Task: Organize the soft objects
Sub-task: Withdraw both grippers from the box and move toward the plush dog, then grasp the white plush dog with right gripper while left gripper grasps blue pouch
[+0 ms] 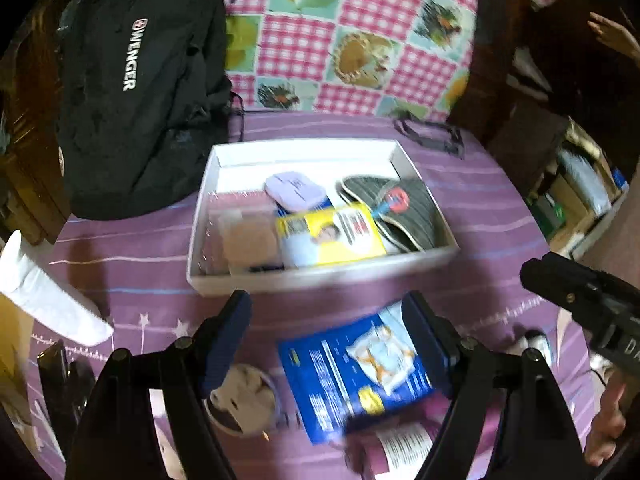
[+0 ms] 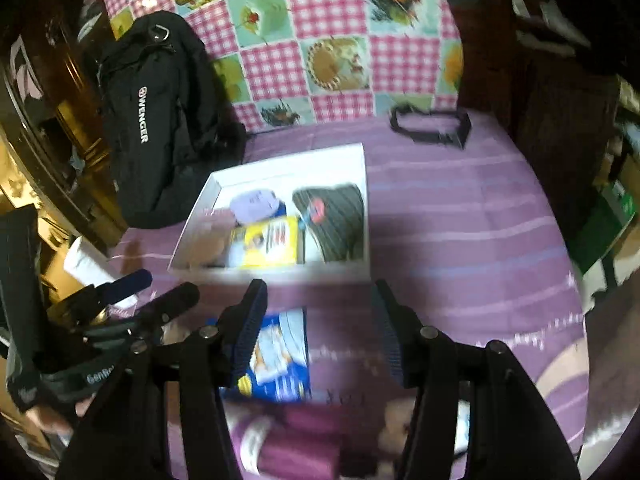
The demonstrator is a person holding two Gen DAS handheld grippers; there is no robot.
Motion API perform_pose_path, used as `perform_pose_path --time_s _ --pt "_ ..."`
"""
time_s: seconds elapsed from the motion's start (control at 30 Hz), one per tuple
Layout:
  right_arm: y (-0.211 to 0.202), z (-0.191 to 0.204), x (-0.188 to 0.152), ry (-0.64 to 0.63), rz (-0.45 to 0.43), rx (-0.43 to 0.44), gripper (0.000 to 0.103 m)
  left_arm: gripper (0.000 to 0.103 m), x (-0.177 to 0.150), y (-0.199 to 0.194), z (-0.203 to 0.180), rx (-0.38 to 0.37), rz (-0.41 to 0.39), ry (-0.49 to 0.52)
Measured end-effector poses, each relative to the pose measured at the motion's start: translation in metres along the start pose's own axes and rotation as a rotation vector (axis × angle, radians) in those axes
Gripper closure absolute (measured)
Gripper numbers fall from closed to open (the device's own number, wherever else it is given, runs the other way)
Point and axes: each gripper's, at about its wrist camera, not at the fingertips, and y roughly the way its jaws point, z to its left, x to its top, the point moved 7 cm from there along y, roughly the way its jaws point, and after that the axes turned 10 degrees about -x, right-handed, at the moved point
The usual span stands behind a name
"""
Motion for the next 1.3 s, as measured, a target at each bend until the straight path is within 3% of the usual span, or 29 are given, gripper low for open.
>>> perform_pose_path --time_s 0.23,0.57,0.67,0.8,0.97,1.17,1.3 --pt "-0.012 -0.049 -0.027 0.094 0.071 0.005 0.048 0.025 -0.017 0.0 -0.037 -0.093 0.077 -0.008" --pt "-0.004 -0.089 -0.064 0.167 0.161 0.029 0.048 0.025 -0.031 0.013 -0.056 -0.037 0.134 -0.092" --pt "-0.006 -0.091 -0.072 0.148 0.164 0.018 0.048 0.025 -0.036 0.017 -0.055 -0.021 0.15 -0.088" --pt "-0.004 -0.095 -0.081 0.092 0.167 -0.068 0.048 0.025 -0.039 0.019 -0.054 -0.016 0.16 -0.087" --pt "0.019 -0.098 -0.094 0.133 0.245 -0.057 0.048 0.025 -0.042 0.023 -0.045 -0.003 0.171 -0.095" --pt "0.031 -0.092 -0.098 0.157 0.266 -0.019 0.031 0.025 -0.043 0.026 -0.021 -0.039 0.181 -0.18" --pt "0.035 -0.079 -0.098 0.071 0.247 -0.122 0.029 0.025 -0.045 0.029 -0.014 -0.042 0.19 -0.192"
